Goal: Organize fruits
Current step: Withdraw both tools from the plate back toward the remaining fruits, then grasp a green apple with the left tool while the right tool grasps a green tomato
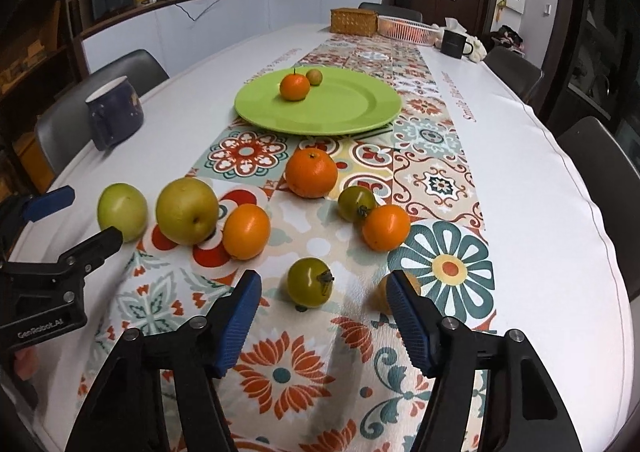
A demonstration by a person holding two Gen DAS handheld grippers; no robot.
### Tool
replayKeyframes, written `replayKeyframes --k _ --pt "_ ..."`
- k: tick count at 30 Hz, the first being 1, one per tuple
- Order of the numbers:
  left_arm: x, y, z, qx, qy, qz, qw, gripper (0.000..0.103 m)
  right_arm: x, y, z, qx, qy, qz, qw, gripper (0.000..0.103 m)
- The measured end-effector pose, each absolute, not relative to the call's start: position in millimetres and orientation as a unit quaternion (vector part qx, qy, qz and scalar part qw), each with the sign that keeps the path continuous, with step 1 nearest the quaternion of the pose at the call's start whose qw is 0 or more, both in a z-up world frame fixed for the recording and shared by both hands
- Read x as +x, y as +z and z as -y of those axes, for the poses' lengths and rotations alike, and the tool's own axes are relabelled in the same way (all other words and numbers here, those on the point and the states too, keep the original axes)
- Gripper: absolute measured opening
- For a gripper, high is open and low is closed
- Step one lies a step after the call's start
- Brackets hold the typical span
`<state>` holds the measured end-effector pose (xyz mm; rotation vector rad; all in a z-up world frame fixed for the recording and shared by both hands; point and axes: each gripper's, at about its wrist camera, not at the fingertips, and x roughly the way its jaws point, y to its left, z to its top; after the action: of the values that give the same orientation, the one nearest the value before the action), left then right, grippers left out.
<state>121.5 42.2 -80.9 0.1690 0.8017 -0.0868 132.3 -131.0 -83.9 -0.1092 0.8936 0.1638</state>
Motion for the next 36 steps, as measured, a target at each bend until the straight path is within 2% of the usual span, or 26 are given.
replayKeyframes --k 6,9,11,14,16,17,36 --pt "136 -90 -39 0.082 -0.051 -0.404 0.910 0.084 141 -91 130 -0.055 0.082 -0.438 0.894 0.054" --pt "139 -93 -38 0.081 -0.055 -0.410 0.907 0.073 145 -95 131 -0.049 0.086 -0.445 0.890 0.049" --pt "141 -94 -37 0.076 -0.058 -0.412 0.906 0.060 146 -97 130 -0.047 0.090 -0.450 0.887 0.046" --pt "141 -95 -36 0.077 -0.054 -0.410 0.907 0.050 146 -100 130 -0.045 0.094 -0.455 0.885 0.041" --pt "140 -95 -36 0.078 -0.055 -0.409 0.907 0.050 146 -101 129 -0.046 0.099 -0.455 0.884 0.032" --pt "139 -94 -36 0.077 -0.054 -0.410 0.907 0.049 145 -101 128 -0.048 0.100 -0.455 0.883 0.031" --pt "123 -67 -30 0.054 -0.049 -0.397 0.915 0.049 135 -78 133 -0.038 0.118 -0.423 0.898 0.030"
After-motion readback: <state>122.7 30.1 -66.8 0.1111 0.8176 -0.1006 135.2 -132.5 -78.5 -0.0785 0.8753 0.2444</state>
